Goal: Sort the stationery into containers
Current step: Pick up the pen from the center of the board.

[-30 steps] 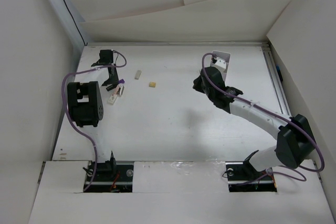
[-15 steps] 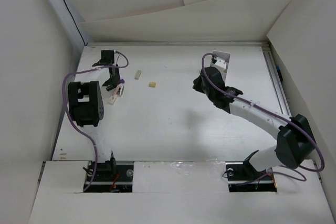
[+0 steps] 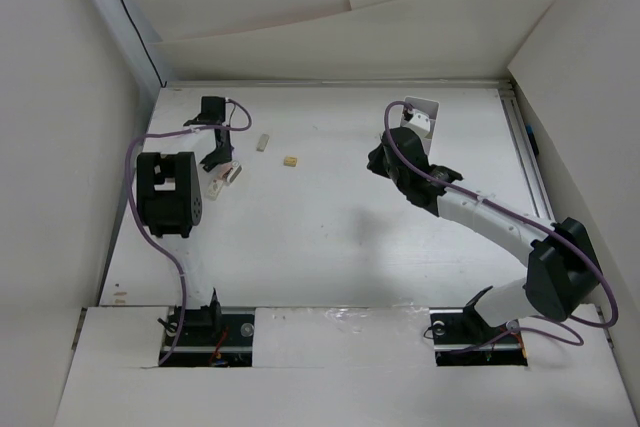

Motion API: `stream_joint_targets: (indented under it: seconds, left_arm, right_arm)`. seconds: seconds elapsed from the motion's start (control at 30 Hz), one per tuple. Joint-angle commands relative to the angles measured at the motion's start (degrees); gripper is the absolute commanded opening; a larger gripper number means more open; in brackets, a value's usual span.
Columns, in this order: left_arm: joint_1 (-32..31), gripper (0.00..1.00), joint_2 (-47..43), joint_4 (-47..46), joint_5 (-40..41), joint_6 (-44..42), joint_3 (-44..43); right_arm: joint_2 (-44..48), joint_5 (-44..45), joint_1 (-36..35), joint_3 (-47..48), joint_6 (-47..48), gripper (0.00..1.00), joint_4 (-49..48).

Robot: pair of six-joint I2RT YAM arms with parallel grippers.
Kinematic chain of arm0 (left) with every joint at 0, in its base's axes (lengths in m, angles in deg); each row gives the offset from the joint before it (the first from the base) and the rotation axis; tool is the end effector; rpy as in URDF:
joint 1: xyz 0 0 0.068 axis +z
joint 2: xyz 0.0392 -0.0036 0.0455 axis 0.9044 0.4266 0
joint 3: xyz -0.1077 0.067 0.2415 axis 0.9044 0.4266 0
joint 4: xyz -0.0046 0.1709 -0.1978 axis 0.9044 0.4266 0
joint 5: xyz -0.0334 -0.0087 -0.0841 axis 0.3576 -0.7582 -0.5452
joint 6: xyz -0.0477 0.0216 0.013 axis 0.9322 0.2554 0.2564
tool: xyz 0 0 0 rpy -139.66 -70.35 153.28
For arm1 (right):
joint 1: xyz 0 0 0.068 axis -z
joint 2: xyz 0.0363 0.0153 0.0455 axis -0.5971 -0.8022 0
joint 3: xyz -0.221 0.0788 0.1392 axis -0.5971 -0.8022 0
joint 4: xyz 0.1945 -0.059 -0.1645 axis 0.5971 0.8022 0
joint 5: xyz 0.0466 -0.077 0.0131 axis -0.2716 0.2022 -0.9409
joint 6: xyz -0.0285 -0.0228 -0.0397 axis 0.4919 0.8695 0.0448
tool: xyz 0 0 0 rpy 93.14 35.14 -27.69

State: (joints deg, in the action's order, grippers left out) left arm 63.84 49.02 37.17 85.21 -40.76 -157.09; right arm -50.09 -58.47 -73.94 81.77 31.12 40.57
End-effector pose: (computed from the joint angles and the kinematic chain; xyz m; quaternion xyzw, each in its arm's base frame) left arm 0.4358 0.0010 0.1790 -0.0448 0.9395 0.0993 0.3249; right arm 0.2677 0.1857 0.2842 0.1500 0.8348 0.1867 0.4958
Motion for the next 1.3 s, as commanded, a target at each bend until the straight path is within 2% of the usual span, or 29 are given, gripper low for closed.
stream_joint_targets:
  seconds: [0.0,0.1,0.6,0.63,0.67,0.77,0.8,0.9,1.0,1.1,1.2,1.27]
  left_arm:
    - [0.1,0.4,2.3,2.9,-0.8,0.3,-0.3]
    - [0.1,0.46,3.4,3.4,-0.3,0.8,-0.3]
    - [0.1,0.5,3.3,4.0,-1.1,0.8,-0.8]
    - [0.1,0.48,3.3,4.0,-1.8,0.8,-0.8]
    - [0.1,0.4,3.3,4.0,-1.8,1.4,-0.8]
    - [0.1,0.28,3.3,4.0,-2.4,1.4,-0.3]
    - [0.1,0.19,3.8,4.0,-2.4,1.4,-0.3]
    - [0.1,0.13,3.8,4.0,-2.4,1.4,-0.3]
    - [0.1,0.02,2.7,4.0,-1.9,1.4,-0.3]
    - [0.1,0.0,-0.3,4.0,-0.4,2.6,-0.3]
    - [0.1,0.0,-3.6,2.8,1.3,4.5,-0.8]
    - [0.1,0.0,-7.2,2.3,2.5,5.9,-0.8]
  right_arm:
    - [1.0,-0.1,-0.8,0.2,0.1,0.0,-2.3]
    - [1.0,-0.1,-0.8,0.2,0.1,0.0,-2.3]
    - [1.5,-0.6,-0.8,0.2,0.6,0.01,-2.3]
    - [2.0,-0.6,-0.8,0.2,0.6,0.01,-2.3]
    - [2.0,-0.6,-0.8,0.2,0.6,0.01,-2.3]
    - [2.0,-0.6,-0.8,0.2,0.6,0.01,-2.3]
    - [2.0,-0.6,-0.8,0.2,0.6,0.01,-2.3]
    - [2.0,-0.6,-0.8,0.2,0.6,0.01,-2.3]
    - [2.0,-0.6,-0.8,0.2,0.6,0.01,-2.3]
    - [2.0,-1.3,-1.3,0.2,0.6,0.03,-2.3]
    - [2.0,-3.6,-1.3,0.2,1.8,0.13,-2.3]
    - [2.0,-8.2,-0.8,0.2,2.6,0.21,-2.9]
